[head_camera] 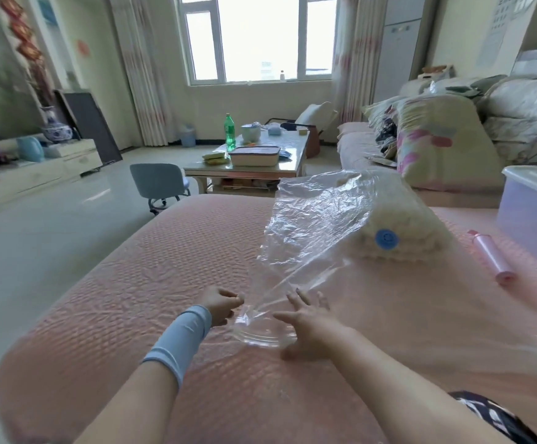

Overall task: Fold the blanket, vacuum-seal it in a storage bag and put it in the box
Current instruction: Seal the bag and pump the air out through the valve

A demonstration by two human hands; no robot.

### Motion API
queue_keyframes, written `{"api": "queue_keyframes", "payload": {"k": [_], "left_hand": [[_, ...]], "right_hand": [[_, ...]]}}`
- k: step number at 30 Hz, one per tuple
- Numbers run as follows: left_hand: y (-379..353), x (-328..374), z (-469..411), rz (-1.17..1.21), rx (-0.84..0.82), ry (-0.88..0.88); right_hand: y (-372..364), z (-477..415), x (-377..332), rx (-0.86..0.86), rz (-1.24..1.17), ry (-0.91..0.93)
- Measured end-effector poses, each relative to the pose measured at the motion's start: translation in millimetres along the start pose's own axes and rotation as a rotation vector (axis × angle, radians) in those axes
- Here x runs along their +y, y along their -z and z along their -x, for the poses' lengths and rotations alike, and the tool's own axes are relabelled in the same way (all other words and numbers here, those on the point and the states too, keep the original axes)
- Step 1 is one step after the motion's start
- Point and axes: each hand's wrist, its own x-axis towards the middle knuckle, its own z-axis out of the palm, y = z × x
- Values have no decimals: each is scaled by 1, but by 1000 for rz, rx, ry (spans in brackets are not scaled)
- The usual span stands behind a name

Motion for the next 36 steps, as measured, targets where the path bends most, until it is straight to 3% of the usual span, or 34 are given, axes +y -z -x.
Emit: {"api": "queue_keyframes", "payload": {"k": [3, 6, 9, 12, 15, 17, 18, 21, 23, 26, 30, 36], "left_hand": [[11, -17, 6, -28, 1, 111], [6, -24, 16, 78, -103, 182], [-4, -27, 23, 173, -166, 198], [-9, -27, 25, 201, -116, 164], [-8, -23, 26, 286, -70, 138], [-5, -20, 27, 408, -49, 143], [-4, -18, 29, 479, -50, 141], [-2, -16, 36, 658, -95, 140], [-4, -22, 43, 725, -146, 144], [-6, -29, 49, 779, -201, 156], [2, -24, 45, 887, -136, 209], [9, -32, 38, 913, -81, 154]], "right_hand": [[0, 6, -5, 13, 54, 17], [-1, 14, -10, 149, 92, 69], [-3, 21, -14, 289, 107, 144], [1, 29, -16, 376, 108, 189], [1, 40, -31, 714, 63, 213], [-2, 46, -50, 880, -173, 174], [-2, 47, -62, 805, -344, 106], [-10, 45, -82, 266, -933, -160], [-13, 40, -84, 70, -1404, -288], [-12, 24, -82, 175, -1757, -383], [-16, 11, -83, 338, -1875, -427], [-12, 9, -83, 271, -1953, -278]]}}
